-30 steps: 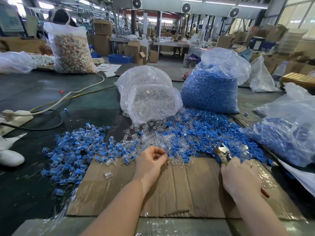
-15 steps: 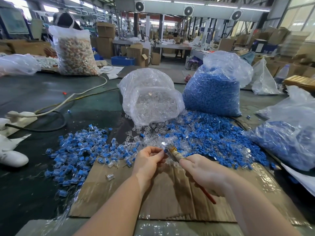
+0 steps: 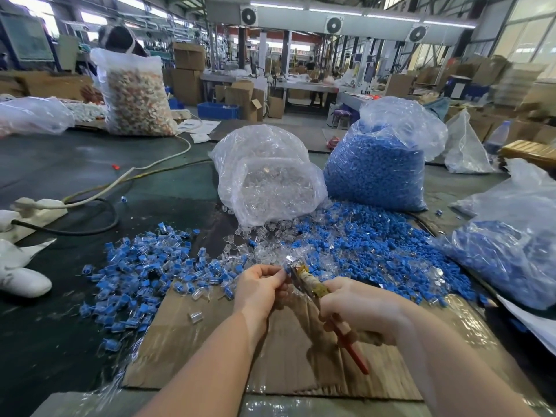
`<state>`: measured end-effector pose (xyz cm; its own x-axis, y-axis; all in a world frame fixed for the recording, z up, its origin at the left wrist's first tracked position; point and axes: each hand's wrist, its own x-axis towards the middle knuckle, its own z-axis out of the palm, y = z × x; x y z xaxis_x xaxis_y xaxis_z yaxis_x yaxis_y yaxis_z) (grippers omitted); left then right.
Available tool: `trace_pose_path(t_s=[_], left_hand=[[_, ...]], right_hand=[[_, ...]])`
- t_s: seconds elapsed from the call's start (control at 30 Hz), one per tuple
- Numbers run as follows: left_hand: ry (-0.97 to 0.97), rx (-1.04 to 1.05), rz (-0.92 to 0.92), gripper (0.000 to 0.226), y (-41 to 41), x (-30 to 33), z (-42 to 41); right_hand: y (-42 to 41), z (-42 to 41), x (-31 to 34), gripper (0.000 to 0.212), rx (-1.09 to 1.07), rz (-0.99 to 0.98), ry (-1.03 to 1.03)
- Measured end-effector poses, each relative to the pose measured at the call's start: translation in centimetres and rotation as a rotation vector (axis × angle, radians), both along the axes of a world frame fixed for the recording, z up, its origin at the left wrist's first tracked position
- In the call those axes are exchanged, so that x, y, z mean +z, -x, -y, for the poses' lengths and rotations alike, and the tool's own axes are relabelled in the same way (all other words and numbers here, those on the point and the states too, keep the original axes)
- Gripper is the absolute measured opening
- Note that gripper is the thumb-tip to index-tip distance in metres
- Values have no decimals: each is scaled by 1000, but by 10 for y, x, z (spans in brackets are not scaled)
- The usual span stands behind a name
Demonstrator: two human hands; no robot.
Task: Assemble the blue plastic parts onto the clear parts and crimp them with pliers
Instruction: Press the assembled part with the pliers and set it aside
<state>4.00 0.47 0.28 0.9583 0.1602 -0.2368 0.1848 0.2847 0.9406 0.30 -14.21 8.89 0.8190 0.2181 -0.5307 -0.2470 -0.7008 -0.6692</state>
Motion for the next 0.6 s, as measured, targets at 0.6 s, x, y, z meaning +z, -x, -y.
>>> trace_pose_path(t_s=[0.6], left_hand=[[-117,-15,10,4,5,2,2]], right_hand=[[2,-3,-6,13,118,159,210]])
